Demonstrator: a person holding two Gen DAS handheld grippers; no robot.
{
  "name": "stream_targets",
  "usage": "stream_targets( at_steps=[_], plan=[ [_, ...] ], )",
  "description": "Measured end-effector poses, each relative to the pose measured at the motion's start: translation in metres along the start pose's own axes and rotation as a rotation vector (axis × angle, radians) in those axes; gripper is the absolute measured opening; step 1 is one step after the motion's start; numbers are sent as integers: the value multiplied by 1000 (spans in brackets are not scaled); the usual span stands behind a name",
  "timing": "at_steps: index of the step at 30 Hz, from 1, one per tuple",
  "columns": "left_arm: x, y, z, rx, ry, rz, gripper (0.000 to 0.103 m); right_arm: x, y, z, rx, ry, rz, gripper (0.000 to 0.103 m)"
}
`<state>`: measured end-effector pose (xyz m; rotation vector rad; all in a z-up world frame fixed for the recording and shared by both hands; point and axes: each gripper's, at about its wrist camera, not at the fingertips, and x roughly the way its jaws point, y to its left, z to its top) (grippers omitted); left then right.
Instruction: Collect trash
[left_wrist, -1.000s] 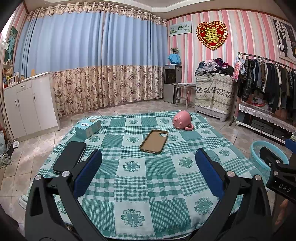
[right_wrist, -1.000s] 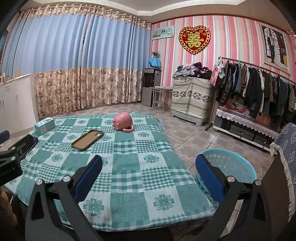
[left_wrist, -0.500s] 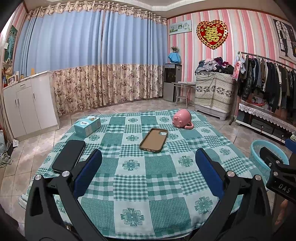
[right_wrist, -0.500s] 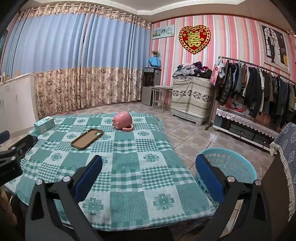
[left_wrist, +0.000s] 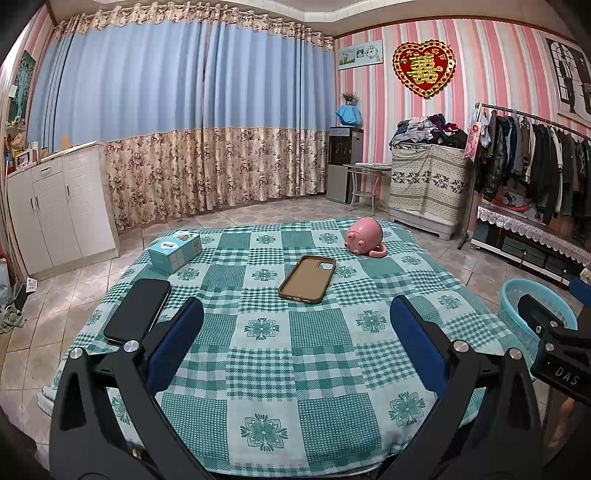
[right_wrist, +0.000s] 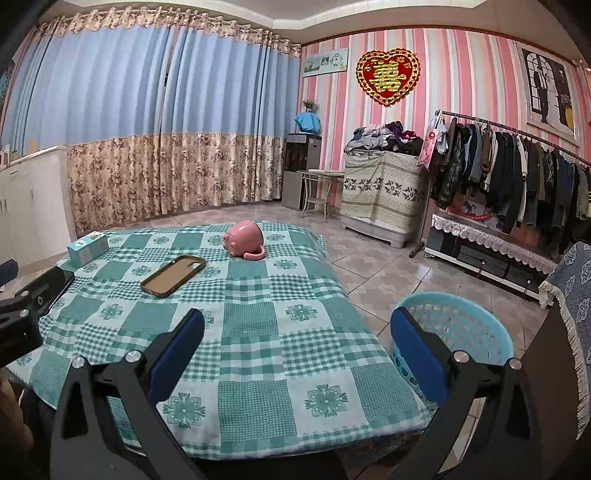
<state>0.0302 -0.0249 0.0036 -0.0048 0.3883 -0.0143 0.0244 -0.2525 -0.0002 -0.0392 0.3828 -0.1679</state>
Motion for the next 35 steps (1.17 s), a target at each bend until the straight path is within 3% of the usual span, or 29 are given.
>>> stream_targets(
  at_steps=[35],
  plan=[
    [-7,-5,1,4,-16,-5,98,1,-1,-2,-1,-1,1,98]
  ],
)
